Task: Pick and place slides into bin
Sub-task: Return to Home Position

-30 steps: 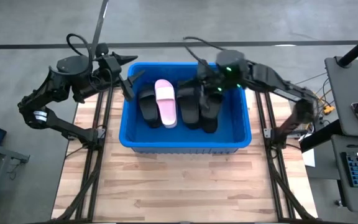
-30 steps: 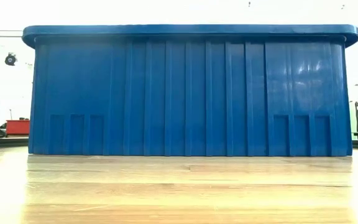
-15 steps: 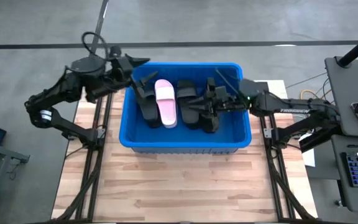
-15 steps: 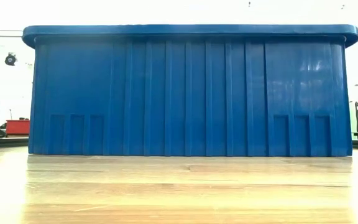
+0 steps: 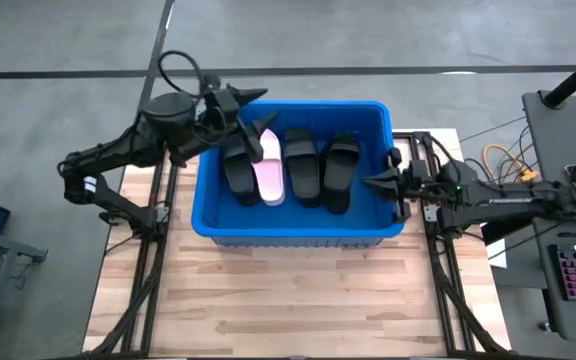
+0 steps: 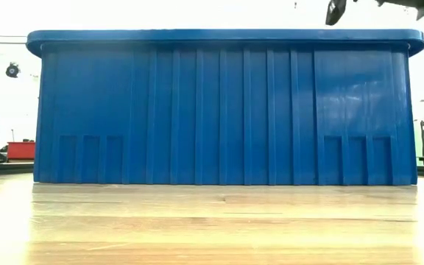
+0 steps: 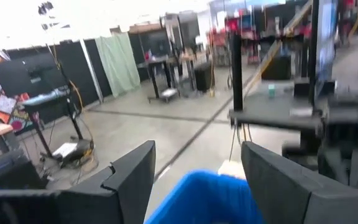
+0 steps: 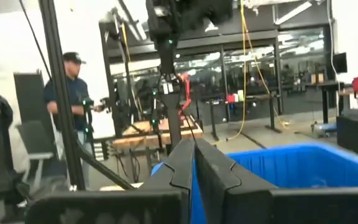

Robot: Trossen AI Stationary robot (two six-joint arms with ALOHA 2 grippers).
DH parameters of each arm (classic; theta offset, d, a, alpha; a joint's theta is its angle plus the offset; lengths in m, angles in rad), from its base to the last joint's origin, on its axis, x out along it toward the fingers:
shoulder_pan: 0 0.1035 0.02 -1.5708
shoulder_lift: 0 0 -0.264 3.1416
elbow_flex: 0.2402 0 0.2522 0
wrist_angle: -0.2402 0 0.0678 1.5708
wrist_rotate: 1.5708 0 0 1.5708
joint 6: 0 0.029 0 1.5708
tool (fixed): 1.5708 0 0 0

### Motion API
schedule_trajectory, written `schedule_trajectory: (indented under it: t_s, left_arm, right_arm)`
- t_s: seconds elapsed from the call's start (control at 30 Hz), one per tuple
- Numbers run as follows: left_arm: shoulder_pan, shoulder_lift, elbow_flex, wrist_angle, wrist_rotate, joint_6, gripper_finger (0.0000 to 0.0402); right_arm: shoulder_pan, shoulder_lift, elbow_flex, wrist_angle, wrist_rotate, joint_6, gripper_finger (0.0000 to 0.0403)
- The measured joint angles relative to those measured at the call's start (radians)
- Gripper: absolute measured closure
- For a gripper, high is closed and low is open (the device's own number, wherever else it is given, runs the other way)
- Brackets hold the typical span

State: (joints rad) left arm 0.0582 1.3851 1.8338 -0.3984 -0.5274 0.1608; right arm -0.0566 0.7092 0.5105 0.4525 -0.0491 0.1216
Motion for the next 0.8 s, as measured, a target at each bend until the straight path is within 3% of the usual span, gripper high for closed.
schedule_trajectory:
  t_s: [0.13, 0.6, 0.8]
  left_arm:
    - [0.000, -0.006, 0.000, 0.062, -0.001, -0.004, 0.0178]
    - [0.001, 0.013, -0.001, 0.128, -0.001, -0.049, 0.0179]
    - [0.000, 0.019, -0.002, 0.130, 0.001, -0.050, 0.0179]
  right_arm:
    - [0.000, -0.085, -0.112, 0.005, 0.008, 0.030, 0.0394]
    - [-0.002, -0.227, -0.477, 0.347, 0.001, 0.074, 0.0394]
    - [-0.002, -0.261, -0.497, 0.321, -0.016, 0.073, 0.0394]
